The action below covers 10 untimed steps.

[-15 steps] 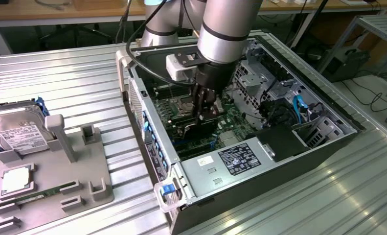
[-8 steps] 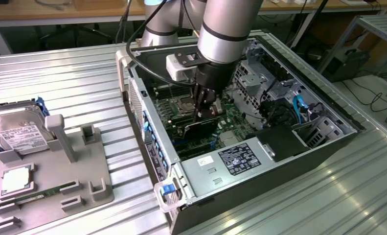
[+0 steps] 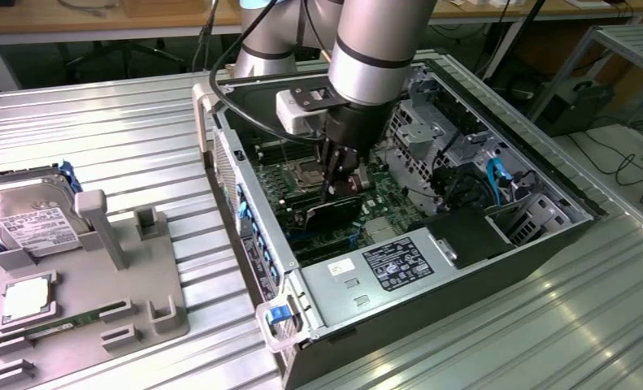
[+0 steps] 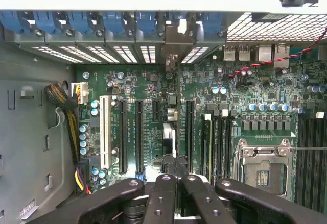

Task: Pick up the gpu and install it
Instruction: 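Insert the gpu into the slot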

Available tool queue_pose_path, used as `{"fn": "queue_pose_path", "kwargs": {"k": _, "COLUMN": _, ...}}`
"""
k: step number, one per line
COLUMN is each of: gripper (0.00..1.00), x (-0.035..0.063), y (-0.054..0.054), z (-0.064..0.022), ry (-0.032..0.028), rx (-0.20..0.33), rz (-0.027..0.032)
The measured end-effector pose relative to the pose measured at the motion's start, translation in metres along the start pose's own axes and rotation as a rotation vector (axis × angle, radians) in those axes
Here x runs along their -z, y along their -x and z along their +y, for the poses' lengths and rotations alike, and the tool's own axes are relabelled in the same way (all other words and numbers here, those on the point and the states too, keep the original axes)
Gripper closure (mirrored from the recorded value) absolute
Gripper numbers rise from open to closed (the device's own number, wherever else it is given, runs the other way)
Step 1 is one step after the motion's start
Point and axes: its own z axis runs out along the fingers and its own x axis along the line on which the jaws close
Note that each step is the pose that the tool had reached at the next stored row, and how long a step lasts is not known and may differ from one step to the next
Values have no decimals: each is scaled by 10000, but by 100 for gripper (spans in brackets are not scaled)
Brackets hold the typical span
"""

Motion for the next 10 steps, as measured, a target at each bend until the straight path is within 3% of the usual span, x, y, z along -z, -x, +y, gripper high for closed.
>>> {"fn": "queue_pose_path", "kwargs": {"k": 10, "gripper": 89, "x": 0, "y": 0, "z": 0, "ry": 0, "rx": 0, "rz": 0}}
